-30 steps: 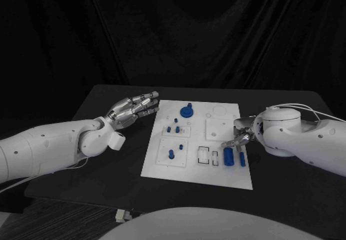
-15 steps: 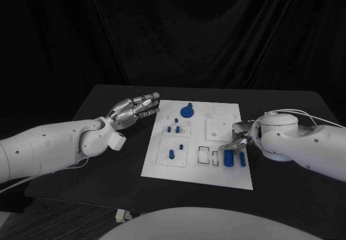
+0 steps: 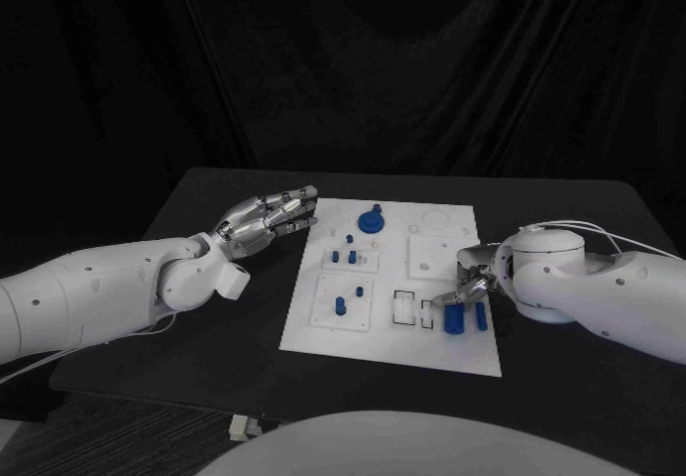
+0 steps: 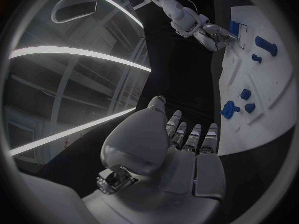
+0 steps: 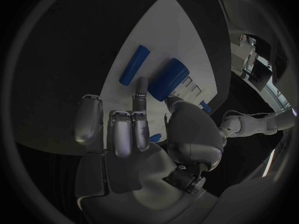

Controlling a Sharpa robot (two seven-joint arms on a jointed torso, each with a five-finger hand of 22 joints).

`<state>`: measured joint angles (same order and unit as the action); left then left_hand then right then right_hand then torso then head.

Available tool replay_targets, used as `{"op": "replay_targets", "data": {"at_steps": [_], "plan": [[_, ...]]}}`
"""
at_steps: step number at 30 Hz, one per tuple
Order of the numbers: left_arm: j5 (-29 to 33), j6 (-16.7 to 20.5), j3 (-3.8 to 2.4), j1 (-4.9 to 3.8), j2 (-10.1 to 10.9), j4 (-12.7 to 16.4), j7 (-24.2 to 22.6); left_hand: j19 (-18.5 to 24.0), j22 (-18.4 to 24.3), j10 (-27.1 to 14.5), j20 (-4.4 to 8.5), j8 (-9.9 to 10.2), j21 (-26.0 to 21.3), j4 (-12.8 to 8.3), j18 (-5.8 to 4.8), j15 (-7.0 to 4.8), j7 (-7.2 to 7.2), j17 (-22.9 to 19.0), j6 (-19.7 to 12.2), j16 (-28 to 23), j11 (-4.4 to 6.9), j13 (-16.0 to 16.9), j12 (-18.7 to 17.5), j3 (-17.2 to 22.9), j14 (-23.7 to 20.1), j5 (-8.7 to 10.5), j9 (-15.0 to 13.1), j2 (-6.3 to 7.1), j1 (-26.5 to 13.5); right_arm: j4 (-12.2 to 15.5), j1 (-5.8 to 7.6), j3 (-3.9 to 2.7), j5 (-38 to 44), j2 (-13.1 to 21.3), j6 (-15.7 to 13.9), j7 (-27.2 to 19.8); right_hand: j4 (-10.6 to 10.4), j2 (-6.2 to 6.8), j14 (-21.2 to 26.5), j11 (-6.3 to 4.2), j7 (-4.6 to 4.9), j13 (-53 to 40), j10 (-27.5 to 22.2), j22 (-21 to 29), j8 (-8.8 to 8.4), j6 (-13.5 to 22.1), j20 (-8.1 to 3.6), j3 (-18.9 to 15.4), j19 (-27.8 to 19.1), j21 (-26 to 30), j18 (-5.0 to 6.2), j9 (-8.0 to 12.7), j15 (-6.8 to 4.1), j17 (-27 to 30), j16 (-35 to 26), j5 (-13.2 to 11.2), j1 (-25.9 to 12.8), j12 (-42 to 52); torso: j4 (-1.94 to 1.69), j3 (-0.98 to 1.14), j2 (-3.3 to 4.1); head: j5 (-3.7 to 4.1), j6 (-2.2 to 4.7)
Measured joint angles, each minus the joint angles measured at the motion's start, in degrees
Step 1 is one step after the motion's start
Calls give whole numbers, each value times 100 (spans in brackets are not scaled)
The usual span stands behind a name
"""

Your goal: Assemble the parts on the task board

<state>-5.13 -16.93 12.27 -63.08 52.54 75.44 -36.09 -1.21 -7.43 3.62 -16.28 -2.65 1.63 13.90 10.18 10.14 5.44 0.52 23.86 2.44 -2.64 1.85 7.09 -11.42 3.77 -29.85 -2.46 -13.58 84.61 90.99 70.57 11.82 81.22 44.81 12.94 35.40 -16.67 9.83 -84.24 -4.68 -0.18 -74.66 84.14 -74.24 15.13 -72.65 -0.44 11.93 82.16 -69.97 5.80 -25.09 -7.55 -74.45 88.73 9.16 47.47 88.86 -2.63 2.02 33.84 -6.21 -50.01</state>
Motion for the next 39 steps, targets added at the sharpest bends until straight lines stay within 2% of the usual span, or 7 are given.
{"op": "replay_targets", "data": {"at_steps": [1, 7, 10, 12, 22, 27, 39], "plan": [[0, -2, 0, 1, 0, 0, 3, 0, 0, 0, 0, 0, 0, 0, 0, 0, -2, 0, 1, 0, 0, 0, 0, 0, 0, 0, 0, 0, 0, 0, -2, 0, -1, -3, 0, 0, 0, -52, -1, 0, 29, 0, 0, 0, -22, 30, -1, 0, -1, 84, 1, -39, 1, 0, -46, 181, 224, 0, 0, 0, 0, -1, 0], [0, -18, 0, 9, 0, -8, 25, 0, 0, 6, 0, 0, 0, 0, 0, 0, -2, 0, 2, 0, -7, 0, 0, 0, 0, 0, 0, 0, 0, -1, -13, -2, -68, -14, -11, 0, 1, -118, 5, 1, 9, 0, 0, 0, -31, 47, -17, 1, -20, 199, 1, -362, 74, 0, -66, 888, 420, 0, 0, 0, 0, -16, 0], [0, -22, 0, 13, 0, -13, 30, 0, 0, 7, 0, 0, 0, 0, 0, 0, -2, 0, 2, 0, -7, 0, 0, 0, 0, 0, 0, 0, 0, -3, -15, -2, -135, -14, -17, 0, 1, -119, 51, 0, -42, 0, -1, 0, -24, -1, -28, 1, -29, 265, 1, -617, 28, 0, -142, 1030, 419, 0, 0, -1, -1, -21, 0], [0, -24, 0, 17, 0, -17, 34, 0, 0, 7, 0, 0, 0, 0, 0, 0, -2, 0, 2, 0, -7, 0, 0, 0, 0, 0, 0, 0, 0, -7, -18, -2, -193, -13, -25, 1, 1, -120, 54, 0, -85, 0, -1, 0, 68, 44, -58, 1, -59, 341, 0, -865, 23, 0, -198, 1036, 420, 0, 0, -1, 0, -24, 0], [0, -37, 0, 32, 0, -26, 47, 0, 0, 7, 0, 0, 0, 0, 0, 1, -2, 0, 2, 0, -8, 0, 0, 0, -1, 0, 0, -23, 22, 56, -22, 3, -471, 81, -198, 5, 2, -137, 53, -1, -93, 0, 0, 0, 225, 235, -59, 1, -58, 421, 1, -1457, 21, 0, -199, 1192, 506, 0, 0, -1, -1, -40, 0], [0, -40, 0, 38, 0, -32, 56, 0, 0, 7, 0, 0, 0, 0, 0, 1, -2, 0, 2, 0, -8, 0, 0, 0, -1, 0, 0, -23, 23, 116, 11, 4, -596, 142, -336, 4, 2, -132, 53, 0, -101, 0, -1, 0, 225, 248, -59, 1, -58, 464, 0, -1485, 21, 0, -270, 1192, 510, 0, 0, 0, -1, -43, 0], [0, -47, 0, 44, -7, -45, 75, 0, 0, 7, 0, 0, 0, -1, 0, 10, -2, 0, 3, 0, -8, 0, 0, 0, -9, 0, 0, -23, 23, 173, 283, -1, -1027, 104, -585, 3, 2, -132, 53, 0, -92, 0, -1, 0, 225, 277, -59, 1, -59, 465, 0, -1527, 21, 0, -270, 1258, 510, 0, 4, -1, -4, -13, 0]]}}
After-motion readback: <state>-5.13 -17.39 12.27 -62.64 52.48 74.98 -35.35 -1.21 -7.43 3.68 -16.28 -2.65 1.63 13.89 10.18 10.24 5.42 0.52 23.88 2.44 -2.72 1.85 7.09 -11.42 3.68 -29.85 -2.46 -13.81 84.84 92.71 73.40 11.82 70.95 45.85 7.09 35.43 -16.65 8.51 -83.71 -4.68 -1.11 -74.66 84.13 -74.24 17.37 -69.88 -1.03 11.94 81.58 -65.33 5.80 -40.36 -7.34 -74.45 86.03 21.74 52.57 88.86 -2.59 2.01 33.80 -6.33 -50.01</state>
